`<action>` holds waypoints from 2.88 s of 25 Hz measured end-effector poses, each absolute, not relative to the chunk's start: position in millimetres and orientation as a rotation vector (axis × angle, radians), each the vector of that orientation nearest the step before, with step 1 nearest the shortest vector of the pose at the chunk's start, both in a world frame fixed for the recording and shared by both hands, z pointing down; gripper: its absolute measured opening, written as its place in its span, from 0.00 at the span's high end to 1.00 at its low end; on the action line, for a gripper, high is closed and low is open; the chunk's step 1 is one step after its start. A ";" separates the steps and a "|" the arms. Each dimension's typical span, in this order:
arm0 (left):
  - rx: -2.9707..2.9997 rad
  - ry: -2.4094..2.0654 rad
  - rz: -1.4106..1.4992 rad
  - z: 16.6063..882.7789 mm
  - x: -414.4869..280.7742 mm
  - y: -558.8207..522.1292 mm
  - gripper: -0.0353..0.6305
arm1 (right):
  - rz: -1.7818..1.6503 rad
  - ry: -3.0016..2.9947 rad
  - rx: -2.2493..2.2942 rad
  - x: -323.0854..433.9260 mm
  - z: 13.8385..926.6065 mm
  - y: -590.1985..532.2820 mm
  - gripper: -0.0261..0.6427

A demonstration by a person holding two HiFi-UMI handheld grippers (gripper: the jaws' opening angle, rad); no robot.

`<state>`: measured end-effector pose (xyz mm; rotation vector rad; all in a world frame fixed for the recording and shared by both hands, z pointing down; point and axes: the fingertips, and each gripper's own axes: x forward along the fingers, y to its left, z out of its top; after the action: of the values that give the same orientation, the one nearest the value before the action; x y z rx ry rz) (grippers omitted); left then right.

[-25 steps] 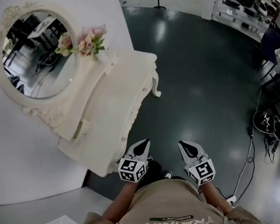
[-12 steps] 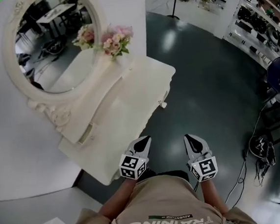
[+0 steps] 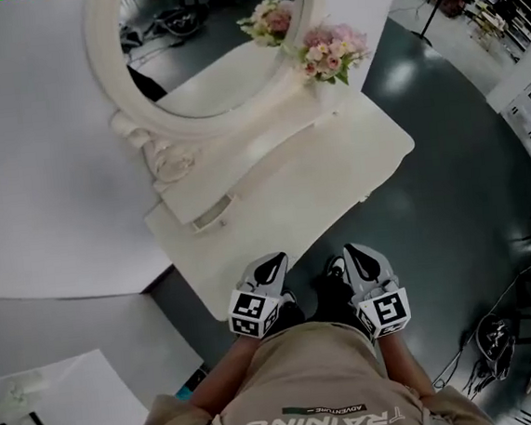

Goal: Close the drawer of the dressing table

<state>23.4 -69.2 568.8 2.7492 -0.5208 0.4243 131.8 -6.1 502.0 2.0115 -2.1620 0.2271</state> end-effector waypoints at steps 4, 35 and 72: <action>2.688 -0.678 0.419 573.5 0.2 -89.4 0.92 | 0.259 -2.269 1.869 115.4 511.6 -36.3 0.96; 2.242 -1.450 0.361 557.3 -8.7 -239.8 0.92 | 0.124 -2.756 0.937 101.5 529.5 -268.3 0.96; 1.831 -1.284 0.633 739.6 -69.5 -250.3 0.92 | 0.141 -2.692 1.070 92.6 512.3 -276.3 0.96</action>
<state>-69.5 -250.3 739.6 1.8311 -1.2844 0.6331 92.6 -276.3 512.3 1.0696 -2.6924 0.1410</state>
